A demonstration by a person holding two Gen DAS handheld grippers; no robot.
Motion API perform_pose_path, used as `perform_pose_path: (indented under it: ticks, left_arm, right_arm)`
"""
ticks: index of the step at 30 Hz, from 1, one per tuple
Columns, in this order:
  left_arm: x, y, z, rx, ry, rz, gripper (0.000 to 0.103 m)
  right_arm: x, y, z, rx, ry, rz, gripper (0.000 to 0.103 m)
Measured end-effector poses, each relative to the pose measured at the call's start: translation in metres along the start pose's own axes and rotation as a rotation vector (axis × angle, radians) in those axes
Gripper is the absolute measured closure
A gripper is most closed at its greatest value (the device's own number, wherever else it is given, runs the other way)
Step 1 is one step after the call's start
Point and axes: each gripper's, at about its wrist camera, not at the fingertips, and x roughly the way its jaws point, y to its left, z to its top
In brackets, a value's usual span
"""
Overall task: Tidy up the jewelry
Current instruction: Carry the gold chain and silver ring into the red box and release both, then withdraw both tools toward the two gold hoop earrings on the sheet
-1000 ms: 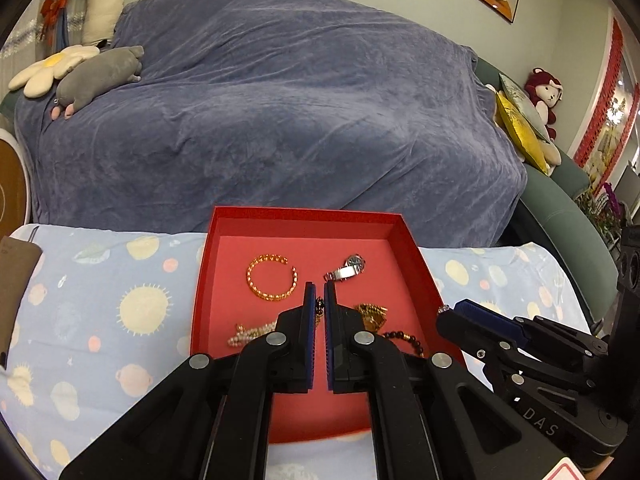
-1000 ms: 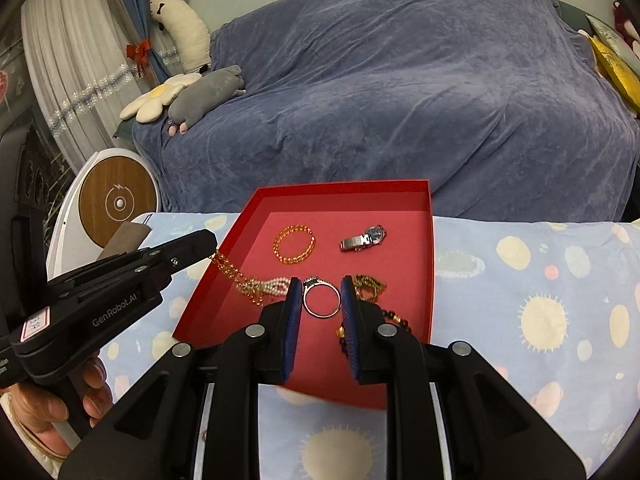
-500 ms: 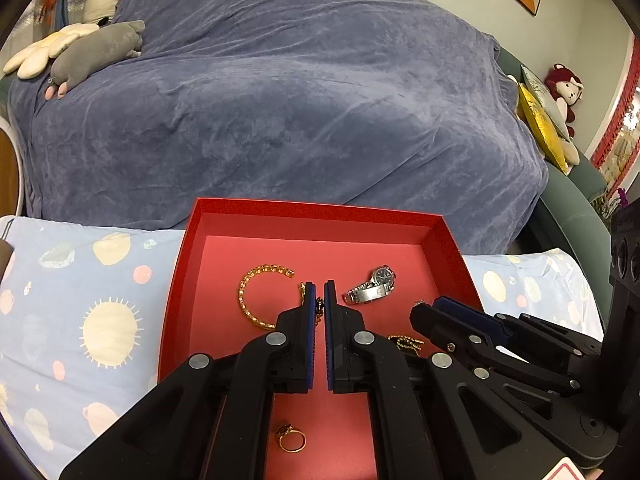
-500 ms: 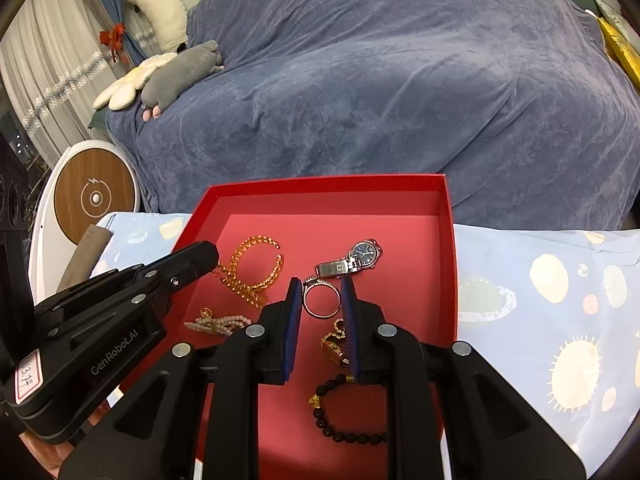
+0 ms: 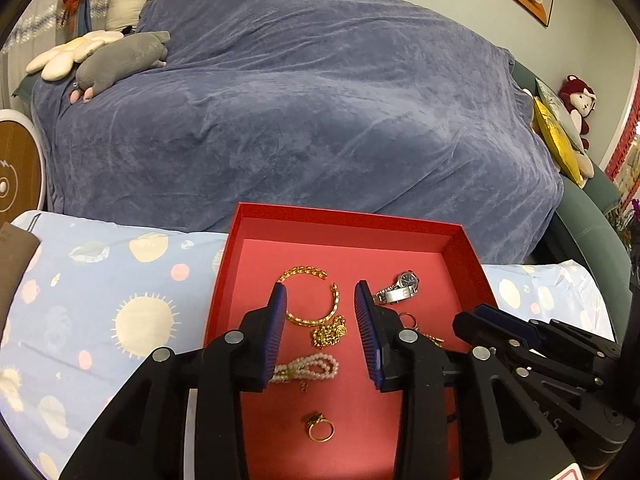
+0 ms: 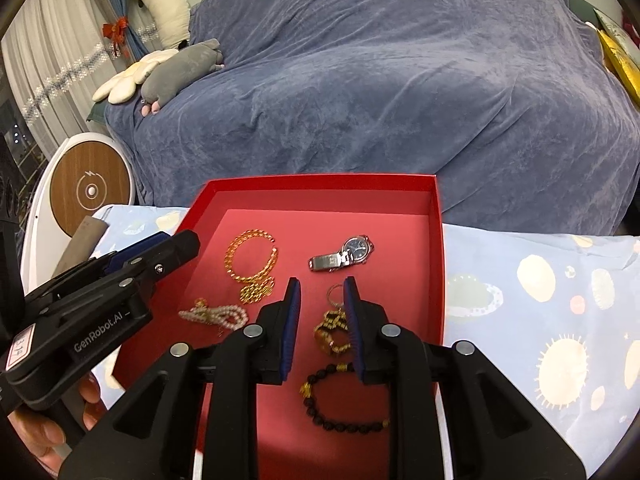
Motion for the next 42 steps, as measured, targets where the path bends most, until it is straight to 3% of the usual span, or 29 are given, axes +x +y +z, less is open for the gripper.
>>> perform_pose_path:
  ticks: [5,9,19,29,42]
  left_arm:
    - [-0.042,0.005,-0.016,0.007,-0.027,0.013,0.058]
    - [-0.079,0.010,-0.036,0.008,-0.042,0.027,0.046]
    - [-0.137,0.030,-0.103,-0.023,0.007,0.057,0.046]
    - [-0.158,0.069,-0.171,-0.061,0.041,0.105,0.046]
    - [-0.149,0.098,-0.205,-0.040,0.103,0.138,0.046]
  right_arm:
    - [-0.042,0.006,-0.023,-0.001,-0.015,0.021,0.080]
    - [-0.079,0.019,-0.052,-0.031,-0.032,0.022,0.073]
    - [-0.131,0.056,-0.136,-0.075,-0.023,0.062,0.069]
    - [-0.107,0.081,-0.177,-0.067,0.055,0.105,0.069]
    - [-0.055,0.123,-0.184,-0.170,0.111,0.096,0.069]
